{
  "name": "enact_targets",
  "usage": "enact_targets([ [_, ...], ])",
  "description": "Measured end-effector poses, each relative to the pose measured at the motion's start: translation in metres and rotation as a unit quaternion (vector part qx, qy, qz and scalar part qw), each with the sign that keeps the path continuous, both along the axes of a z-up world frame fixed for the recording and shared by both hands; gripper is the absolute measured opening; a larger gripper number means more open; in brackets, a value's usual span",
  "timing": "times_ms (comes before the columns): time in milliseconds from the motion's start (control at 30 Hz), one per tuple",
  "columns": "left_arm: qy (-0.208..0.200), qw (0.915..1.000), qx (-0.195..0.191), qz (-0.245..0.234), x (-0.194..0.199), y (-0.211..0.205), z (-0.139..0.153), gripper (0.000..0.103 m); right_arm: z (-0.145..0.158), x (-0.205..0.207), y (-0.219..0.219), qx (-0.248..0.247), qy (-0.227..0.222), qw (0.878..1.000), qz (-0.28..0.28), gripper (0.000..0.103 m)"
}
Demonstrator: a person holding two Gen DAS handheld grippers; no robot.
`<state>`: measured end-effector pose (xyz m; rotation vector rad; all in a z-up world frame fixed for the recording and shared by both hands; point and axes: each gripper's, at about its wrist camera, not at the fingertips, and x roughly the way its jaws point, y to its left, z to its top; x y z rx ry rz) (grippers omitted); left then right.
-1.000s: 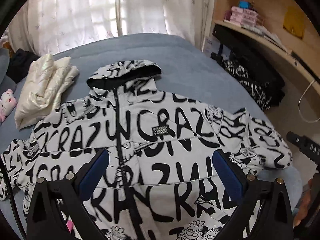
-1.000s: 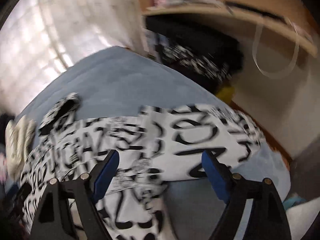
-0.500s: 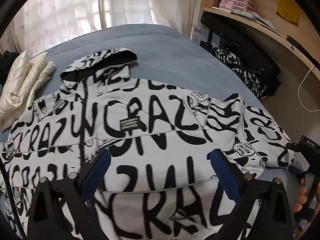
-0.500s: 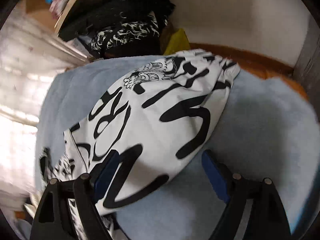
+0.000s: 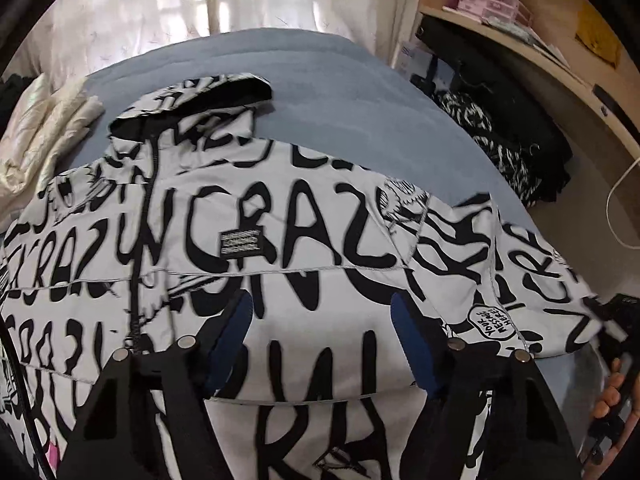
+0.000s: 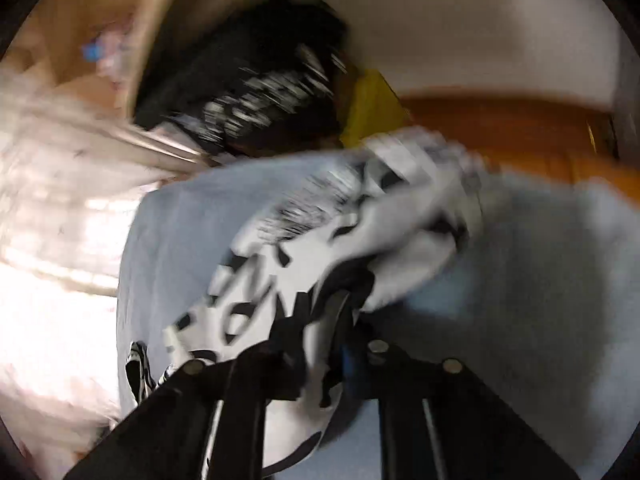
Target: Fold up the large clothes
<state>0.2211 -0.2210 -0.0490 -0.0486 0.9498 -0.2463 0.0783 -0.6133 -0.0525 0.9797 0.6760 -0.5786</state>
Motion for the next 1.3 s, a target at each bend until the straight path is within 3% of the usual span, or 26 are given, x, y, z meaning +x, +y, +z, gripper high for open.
enact_targets([
  [67,-0.008,0.9999,0.002,0.012,-0.004,0.013,0.006,0.07,0.039,0.011,0.024,-0.067,-0.018,0.997,0.03,0.009],
  [167,-0.021,0.999,-0.003,0.04,-0.015,0.042,0.018,0.07,0.104,0.031,0.082,-0.149,-0.073,0.98,0.109,0.009],
  [233,-0.026,0.9977,-0.009,0.062,-0.023,0.065,0.024,0.07,0.14,0.047,0.135,-0.204,-0.098,0.958,0.175,0.009],
  [333,-0.031,0.9943,-0.019,0.1,-0.037,0.107,0.029,0.07,0.164,0.067,0.211,-0.242,-0.122,0.924,0.271,0.009],
  [467,-0.028,0.988,-0.018,0.151,-0.051,0.166,0.027,0.07,0.141,0.095,0.319,-0.275,-0.089,0.871,0.397,0.009],
  [533,-0.021,0.9843,-0.016,0.174,-0.056,0.195,0.02,0.07,0.111,0.105,0.358,-0.267,-0.051,0.848,0.454,0.01],
  [600,-0.014,0.9816,-0.012,0.19,-0.06,0.214,0.012,0.07,0.067,0.112,0.395,-0.237,0.003,0.822,0.518,0.018],
  [700,0.003,0.9794,-0.016,0.201,-0.068,0.238,-0.004,0.07,0.02,0.098,0.425,-0.227,0.065,0.799,0.553,0.019],
  [767,0.016,0.9797,-0.03,0.198,-0.071,0.244,-0.013,0.07,0.004,0.09,0.426,-0.218,0.077,0.796,0.559,0.023],
  [833,0.026,0.9808,-0.047,0.188,-0.072,0.243,-0.02,0.07,0.0,0.083,0.422,-0.208,0.08,0.799,0.558,0.035],
  [933,0.032,0.9835,-0.065,0.166,-0.072,0.233,-0.024,0.07,0.004,0.067,0.402,-0.201,0.077,0.812,0.542,0.04],
  [1000,0.03,0.9878,-0.062,0.139,-0.071,0.217,-0.024,0.07,0.005,0.062,0.388,-0.184,0.071,0.826,0.528,0.04],
  [1167,0.023,0.9972,-0.021,0.068,-0.064,0.163,-0.021,0.071,-0.008,0.049,0.341,-0.142,0.066,0.876,0.456,0.041],
  [1300,0.01,0.9997,0.017,0.011,-0.058,0.114,-0.022,0.079,-0.021,0.044,0.315,-0.115,0.082,0.893,0.428,0.041],
])
